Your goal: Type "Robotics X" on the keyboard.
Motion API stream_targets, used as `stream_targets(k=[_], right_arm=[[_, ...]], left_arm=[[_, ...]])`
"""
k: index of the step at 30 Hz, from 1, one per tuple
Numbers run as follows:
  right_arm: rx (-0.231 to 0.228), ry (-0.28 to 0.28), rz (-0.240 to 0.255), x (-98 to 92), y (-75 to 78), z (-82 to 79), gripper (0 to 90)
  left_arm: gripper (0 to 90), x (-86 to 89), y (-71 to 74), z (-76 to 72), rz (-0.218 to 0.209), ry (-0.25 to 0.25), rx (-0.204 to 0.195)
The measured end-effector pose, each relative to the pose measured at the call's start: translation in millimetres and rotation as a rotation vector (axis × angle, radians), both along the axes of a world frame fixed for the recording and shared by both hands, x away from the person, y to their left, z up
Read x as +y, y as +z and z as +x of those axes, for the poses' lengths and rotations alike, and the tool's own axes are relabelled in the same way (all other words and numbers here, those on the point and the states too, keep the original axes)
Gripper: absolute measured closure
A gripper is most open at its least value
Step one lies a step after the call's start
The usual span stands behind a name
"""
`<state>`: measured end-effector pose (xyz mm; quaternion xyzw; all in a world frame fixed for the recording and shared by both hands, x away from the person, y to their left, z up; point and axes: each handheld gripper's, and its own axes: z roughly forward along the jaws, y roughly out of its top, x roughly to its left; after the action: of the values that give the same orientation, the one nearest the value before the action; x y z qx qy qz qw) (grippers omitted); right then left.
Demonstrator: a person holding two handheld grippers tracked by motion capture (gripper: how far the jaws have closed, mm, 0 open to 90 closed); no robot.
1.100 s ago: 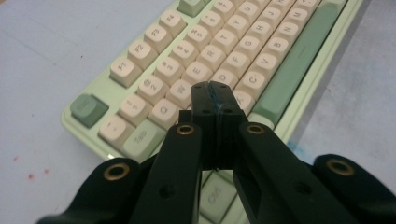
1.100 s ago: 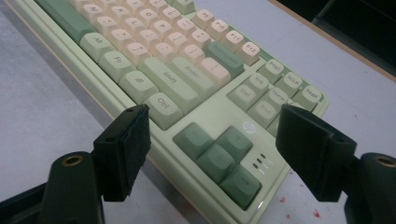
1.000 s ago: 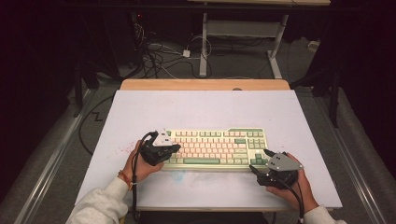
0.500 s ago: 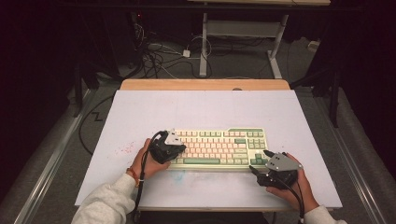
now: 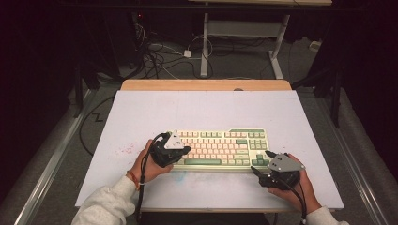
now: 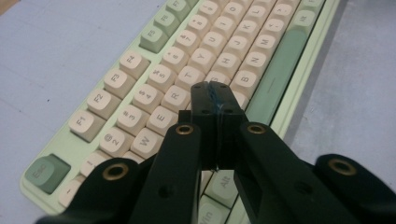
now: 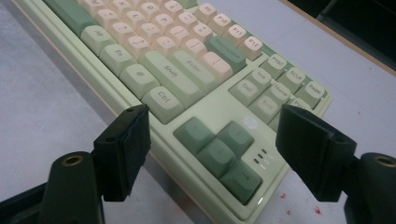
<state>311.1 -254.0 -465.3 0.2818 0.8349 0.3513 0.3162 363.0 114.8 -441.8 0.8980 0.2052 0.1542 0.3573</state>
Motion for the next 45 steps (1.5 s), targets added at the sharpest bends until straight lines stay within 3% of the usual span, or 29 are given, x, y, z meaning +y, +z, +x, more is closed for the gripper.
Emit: stream_targets(k=[6,27,35,41,42,45], right_arm=[[0.003,-0.002,-0.001,0.9,-0.1,-0.5,26.8],[0.002,0.001,-0.005,0.8,-0.9,-0.4,26.9],[0.004,0.003,-0.007,0.2,-1.3,-0.4,26.9],[0.007,0.004,-0.012,0.6,-1.6,-0.4,27.0],[0.007,0.004,-0.012,0.5,-1.6,-0.4,27.0],[0.005,0.005,-0.011,0.5,-1.4,-0.4,27.0]], left_arm=[[87.3,-10.4,-1.1,-7.0,0.004,-0.038,-0.002],[87.2,-48.2,-9.2,-6.5,0.048,-0.127,0.008],[87.2,-49.0,-10.1,-5.7,0.050,-0.125,0.007],[87.5,-51.5,-17.6,-4.5,0.087,-0.137,0.030],[87.6,-51.4,-19.0,-4.4,0.068,-0.141,0.032],[87.5,-53.4,-17.2,-5.8,0.086,-0.144,0.021]])
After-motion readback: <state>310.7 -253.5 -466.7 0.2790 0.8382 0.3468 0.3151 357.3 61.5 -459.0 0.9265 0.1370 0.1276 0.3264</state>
